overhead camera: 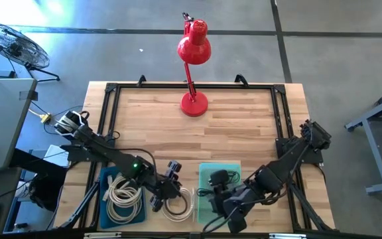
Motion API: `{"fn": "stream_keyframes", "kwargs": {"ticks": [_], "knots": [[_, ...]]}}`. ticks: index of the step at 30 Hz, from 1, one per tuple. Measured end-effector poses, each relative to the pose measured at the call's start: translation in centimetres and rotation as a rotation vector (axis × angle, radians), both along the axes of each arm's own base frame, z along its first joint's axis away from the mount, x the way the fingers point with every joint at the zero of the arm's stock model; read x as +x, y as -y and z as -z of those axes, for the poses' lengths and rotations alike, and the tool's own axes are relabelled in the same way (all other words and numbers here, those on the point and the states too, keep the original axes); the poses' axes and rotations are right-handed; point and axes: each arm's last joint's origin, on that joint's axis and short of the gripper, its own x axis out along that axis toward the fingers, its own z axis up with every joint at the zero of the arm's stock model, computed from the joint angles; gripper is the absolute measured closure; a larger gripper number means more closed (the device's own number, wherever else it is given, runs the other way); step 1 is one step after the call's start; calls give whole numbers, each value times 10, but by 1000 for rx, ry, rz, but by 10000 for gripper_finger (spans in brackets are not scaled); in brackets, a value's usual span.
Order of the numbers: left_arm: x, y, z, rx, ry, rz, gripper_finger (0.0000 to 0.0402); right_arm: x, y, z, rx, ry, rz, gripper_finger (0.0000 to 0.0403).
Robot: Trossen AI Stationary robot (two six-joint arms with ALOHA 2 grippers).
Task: Pick & Place USB Port
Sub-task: Put the brown HDMI cable into the blue bin
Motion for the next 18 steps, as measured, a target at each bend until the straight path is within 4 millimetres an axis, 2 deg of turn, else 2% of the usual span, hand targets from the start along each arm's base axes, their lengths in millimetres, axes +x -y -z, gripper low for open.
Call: {"fn": "stream_keyframes", "kwargs": {"ticks": [6,9,18], "knots": [[0,-1,0,12,18,-61,190,-7,-9,0,3,1,-17,258],[3,0,4,8,11,-70,163,-11,-14,0,7,0,-12,258],[24,10,52,33,-80,-89,151,-25,-28,8,-55,21,7,258]]}}
